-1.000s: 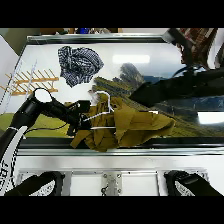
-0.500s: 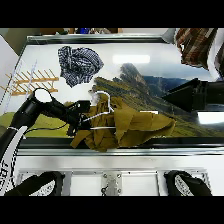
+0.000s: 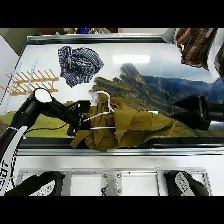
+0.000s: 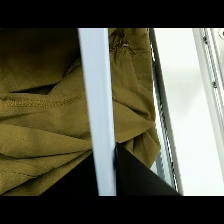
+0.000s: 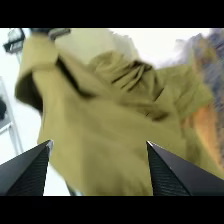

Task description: Fold the clothes and pants, and hang the long-sleeved shirts on hangers.

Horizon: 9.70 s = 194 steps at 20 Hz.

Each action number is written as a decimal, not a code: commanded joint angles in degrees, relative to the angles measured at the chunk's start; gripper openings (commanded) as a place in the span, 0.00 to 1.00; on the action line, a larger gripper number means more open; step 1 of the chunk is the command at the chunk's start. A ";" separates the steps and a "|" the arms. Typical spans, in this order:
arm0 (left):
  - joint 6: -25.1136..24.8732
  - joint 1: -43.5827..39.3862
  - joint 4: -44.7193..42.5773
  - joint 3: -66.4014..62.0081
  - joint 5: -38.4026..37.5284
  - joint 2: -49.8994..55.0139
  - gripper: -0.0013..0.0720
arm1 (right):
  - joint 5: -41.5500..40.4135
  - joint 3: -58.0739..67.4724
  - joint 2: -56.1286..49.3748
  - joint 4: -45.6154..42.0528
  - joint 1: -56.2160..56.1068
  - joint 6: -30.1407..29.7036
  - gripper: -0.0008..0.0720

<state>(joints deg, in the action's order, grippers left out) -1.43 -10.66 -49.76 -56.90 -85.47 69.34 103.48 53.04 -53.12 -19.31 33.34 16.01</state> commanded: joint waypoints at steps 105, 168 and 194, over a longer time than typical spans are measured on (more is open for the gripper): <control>88.72 -3.96 -7.04 24.06 36.76 -14.73 0.69 | -19.28 -9.38 2.47 26.25 -12.61 -12.50 0.03; 86.42 8.81 -16.26 -53.62 15.41 0.33 0.69 | -37.68 -7.28 15.98 39.23 -11.82 -9.25 0.03; 86.20 2.69 -16.76 -26.77 28.68 -16.79 0.04 | -116.78 23.91 8.52 15.82 13.73 -22.64 0.03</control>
<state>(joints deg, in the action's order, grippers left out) 84.79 -7.90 -66.46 -83.77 -56.95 52.51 -10.17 71.75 -40.91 -0.86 45.91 -7.90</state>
